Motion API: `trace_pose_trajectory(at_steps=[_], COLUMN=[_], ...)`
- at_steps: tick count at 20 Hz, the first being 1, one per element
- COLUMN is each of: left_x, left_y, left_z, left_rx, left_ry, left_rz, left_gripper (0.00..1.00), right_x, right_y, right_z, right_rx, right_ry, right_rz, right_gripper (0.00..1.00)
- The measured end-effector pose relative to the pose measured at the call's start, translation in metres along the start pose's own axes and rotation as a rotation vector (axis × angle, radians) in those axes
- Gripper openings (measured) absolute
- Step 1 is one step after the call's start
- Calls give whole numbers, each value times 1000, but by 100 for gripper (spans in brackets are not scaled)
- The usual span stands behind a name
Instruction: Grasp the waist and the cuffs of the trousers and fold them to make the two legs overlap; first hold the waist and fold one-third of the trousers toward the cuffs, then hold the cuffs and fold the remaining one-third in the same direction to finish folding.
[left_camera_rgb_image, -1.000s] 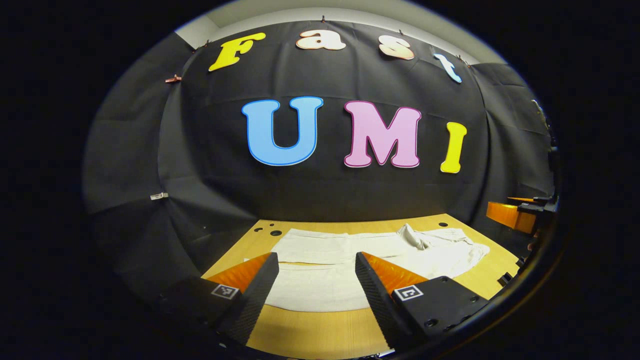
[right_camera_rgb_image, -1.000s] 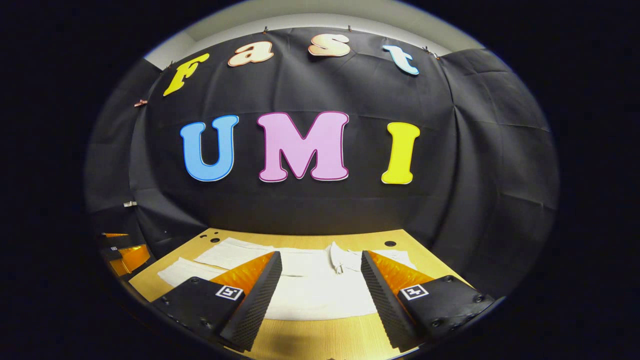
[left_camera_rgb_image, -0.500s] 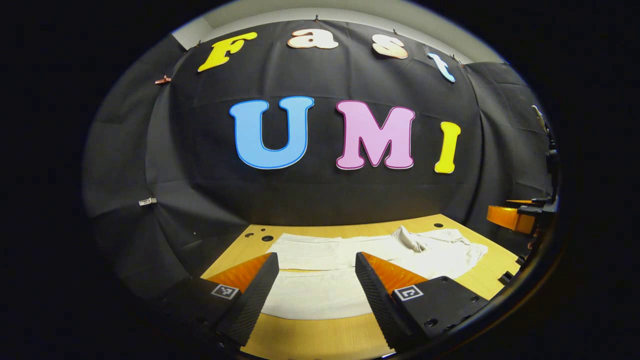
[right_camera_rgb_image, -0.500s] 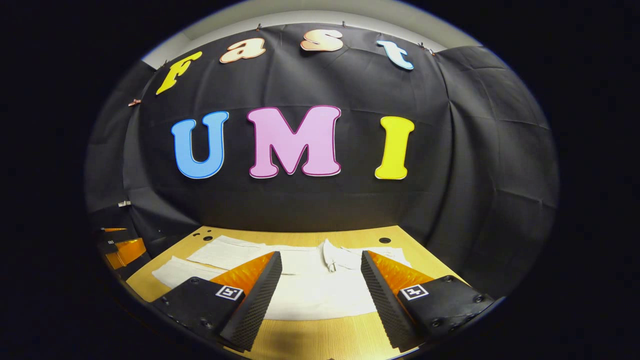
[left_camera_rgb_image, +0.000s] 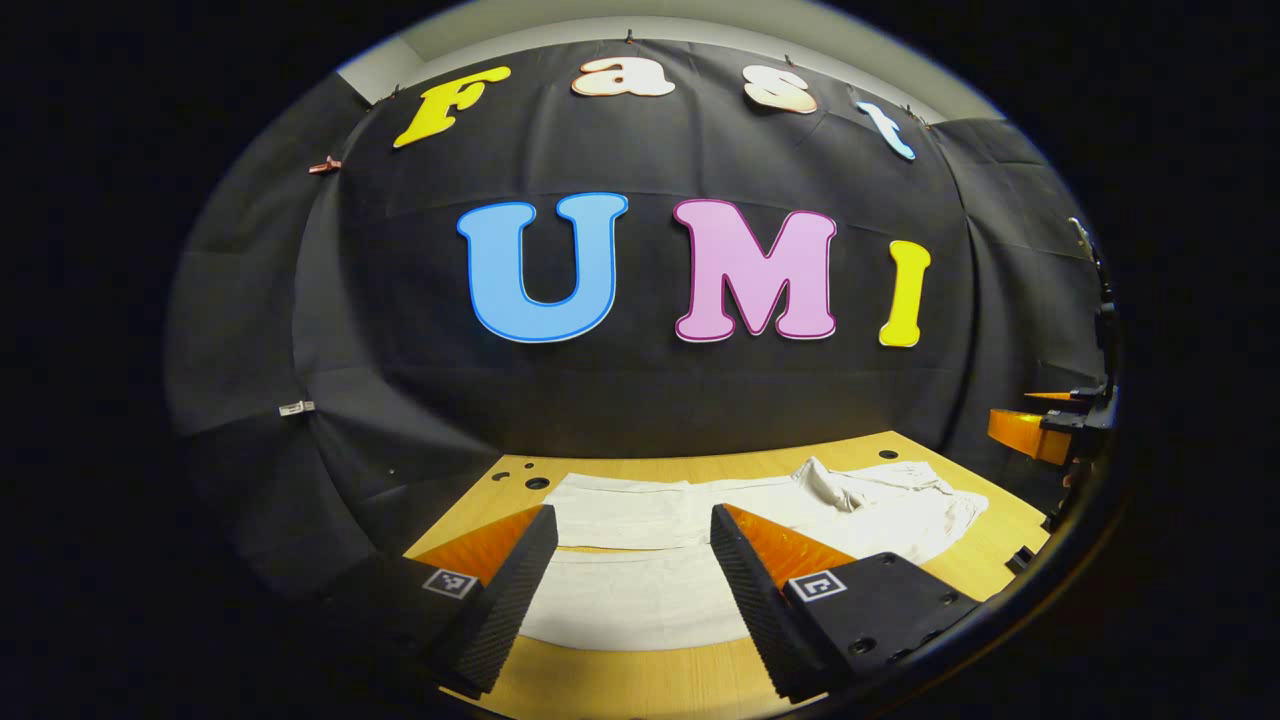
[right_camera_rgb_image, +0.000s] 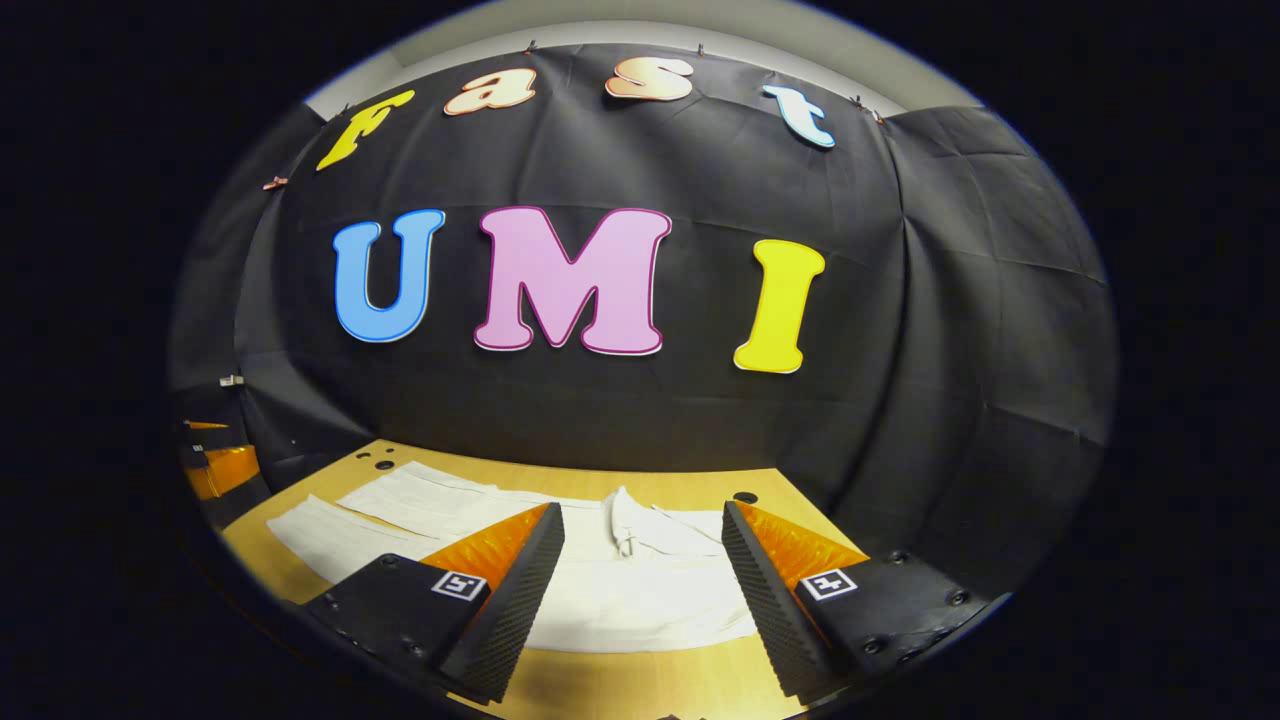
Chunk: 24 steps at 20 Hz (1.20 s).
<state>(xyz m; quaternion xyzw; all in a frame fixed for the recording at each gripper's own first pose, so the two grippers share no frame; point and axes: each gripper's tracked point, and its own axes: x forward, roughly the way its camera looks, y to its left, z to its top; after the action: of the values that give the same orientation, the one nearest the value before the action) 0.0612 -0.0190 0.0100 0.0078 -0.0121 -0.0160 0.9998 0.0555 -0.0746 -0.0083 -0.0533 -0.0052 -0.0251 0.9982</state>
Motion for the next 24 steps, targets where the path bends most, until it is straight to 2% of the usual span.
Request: trace_pose_trajectory(at_steps=[1, 3, 6, 9, 13, 17, 24], left_x=[0, 2, 5, 11, 18, 21, 22], left_y=[-1, -5, -6, -3, 7, 27, 41], left_z=[-3, -10, -22, -33, -51, -68, -86], left_rx=[-5, -17, -18, 20, 36, 6, 41], left_ry=[8, 28, 52, 75, 137, 194, 251], left_rz=[0, -11, -15, -6, -1, 61, 101], left_gripper=[96, 97, 97, 97, 98, 99, 100], right_x=[4, 15, 33, 54, 75, 83, 97], right_y=[-6, -16, -42, -63, -69, -85, -143], right_z=[1, 1, -5, -15, -46, -101, -171], right_rx=[-11, -12, -85, -265, -494, -689, -945], right_ry=[-7, -19, -18, -21, 17, 114, 256], right_rz=[7, 37, 28, 59, 169, 297, 410], right_gripper=[97, 97, 98, 98, 97, 97, 97])
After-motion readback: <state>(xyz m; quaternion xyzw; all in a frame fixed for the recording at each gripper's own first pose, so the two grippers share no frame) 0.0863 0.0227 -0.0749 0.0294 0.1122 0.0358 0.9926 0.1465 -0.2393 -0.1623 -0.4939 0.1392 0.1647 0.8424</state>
